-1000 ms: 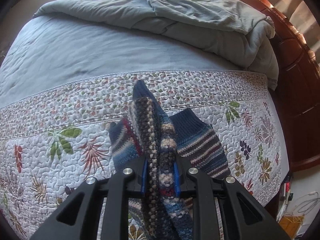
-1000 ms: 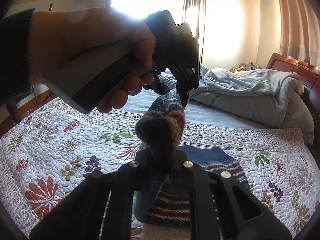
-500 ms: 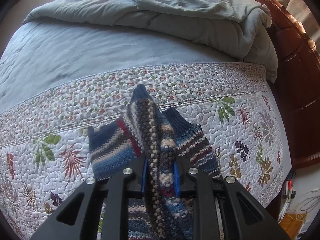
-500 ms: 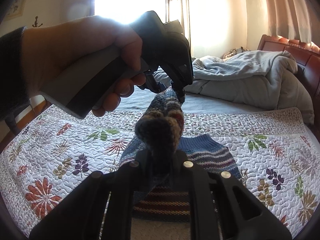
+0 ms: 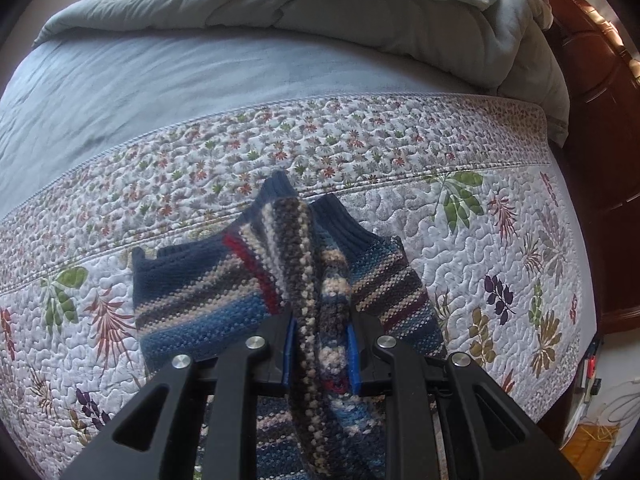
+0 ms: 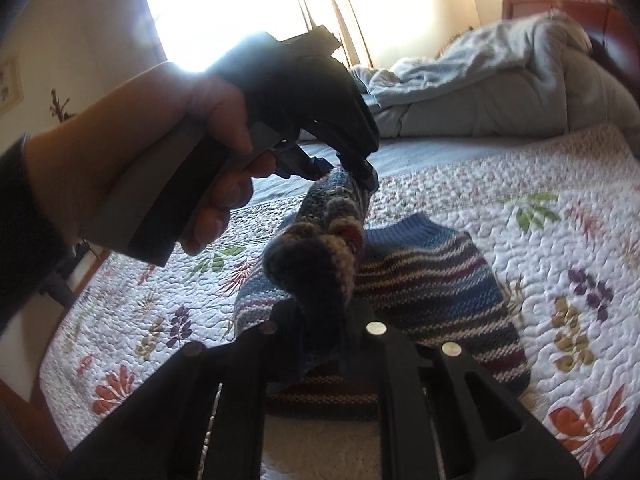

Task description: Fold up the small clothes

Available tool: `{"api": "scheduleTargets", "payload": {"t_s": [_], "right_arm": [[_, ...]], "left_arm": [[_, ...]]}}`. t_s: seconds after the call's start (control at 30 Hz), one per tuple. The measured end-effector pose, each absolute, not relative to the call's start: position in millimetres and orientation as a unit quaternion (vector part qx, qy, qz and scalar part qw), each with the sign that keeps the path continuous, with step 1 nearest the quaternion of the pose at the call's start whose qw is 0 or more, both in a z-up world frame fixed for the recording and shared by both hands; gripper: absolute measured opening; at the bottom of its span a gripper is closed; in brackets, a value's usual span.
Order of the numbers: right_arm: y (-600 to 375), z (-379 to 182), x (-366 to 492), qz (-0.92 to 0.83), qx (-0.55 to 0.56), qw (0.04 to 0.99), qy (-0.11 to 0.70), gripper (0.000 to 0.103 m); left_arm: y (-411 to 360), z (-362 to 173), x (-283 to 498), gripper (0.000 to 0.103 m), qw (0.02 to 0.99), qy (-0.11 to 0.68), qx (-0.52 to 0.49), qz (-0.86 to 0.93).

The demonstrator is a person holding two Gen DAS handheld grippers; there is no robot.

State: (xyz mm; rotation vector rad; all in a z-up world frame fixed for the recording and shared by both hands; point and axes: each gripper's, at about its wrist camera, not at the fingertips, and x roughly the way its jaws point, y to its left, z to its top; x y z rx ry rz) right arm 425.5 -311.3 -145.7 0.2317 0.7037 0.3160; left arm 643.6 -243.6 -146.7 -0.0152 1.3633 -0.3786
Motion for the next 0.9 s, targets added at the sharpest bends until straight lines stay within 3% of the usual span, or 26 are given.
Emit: {"api": "scheduleTargets", "payload": {"t_s": [0.4, 0.73, 0.9], "right_arm": [[-361, -194, 433, 0.156, 0.183, 0.888, 0.392, 0.010], [-391, -218, 437, 0.174, 0.248, 0.856, 0.420, 0.011], [-400, -229, 436, 0.186, 0.275, 0.838, 0.433, 0.011]], "left_arm": [[-282, -201, 647, 0.021, 0.741, 0.652, 0.001, -0.163], [-300, -217, 647, 0.026, 0.740, 0.653, -0.002, -0.160], [-300, -213, 645, 0.049, 0.746, 0.643, -0.026, -0.171]]}}
